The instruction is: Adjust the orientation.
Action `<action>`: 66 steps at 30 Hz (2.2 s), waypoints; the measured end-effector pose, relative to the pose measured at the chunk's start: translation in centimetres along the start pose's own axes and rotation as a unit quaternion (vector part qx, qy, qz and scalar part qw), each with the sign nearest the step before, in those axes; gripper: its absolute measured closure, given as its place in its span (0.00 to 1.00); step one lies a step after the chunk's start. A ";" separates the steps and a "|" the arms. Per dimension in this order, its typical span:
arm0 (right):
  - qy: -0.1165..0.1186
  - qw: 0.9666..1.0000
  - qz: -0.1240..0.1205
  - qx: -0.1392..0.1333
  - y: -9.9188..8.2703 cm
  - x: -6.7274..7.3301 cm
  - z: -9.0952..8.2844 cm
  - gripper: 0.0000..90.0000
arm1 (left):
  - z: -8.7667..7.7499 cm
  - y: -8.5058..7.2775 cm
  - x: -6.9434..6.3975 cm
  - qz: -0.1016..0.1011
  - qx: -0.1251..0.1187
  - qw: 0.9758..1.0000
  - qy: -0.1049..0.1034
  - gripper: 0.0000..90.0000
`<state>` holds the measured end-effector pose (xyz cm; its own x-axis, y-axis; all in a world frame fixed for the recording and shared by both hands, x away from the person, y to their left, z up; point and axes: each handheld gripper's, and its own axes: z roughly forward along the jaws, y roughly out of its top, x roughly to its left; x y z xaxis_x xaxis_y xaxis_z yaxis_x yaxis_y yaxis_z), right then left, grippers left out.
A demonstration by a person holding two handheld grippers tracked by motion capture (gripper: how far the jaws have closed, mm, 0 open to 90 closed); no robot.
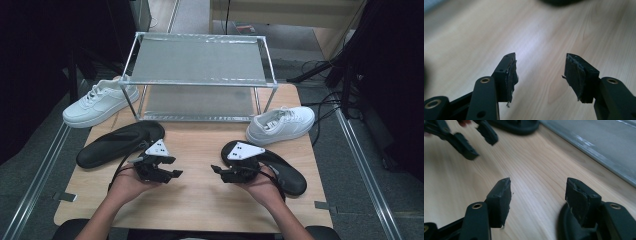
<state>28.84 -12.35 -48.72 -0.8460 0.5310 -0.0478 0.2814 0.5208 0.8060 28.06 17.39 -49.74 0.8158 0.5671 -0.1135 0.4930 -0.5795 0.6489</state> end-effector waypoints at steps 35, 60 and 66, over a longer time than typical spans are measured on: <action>0.087 0.993 0.073 0.032 0.3 -1.5 0.8 0.51 | -6.0 -3.4 3.2 -0.081 -0.046 0.995 0.041 0.49; 0.095 0.993 0.051 0.052 0.4 -0.4 1.8 0.50 | -9.9 -6.9 10.8 -0.120 -0.059 0.986 0.094 0.49; 0.085 0.993 0.053 0.054 -0.2 -0.1 1.1 0.50 | -8.6 -6.6 11.5 -0.109 -0.039 0.990 0.079 0.54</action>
<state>29.37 -11.82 -49.52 -0.8708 0.4705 0.1428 0.4124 0.5408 0.7331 31.56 32.73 -48.89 0.6321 0.7619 -0.1411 0.6218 -0.3900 0.6792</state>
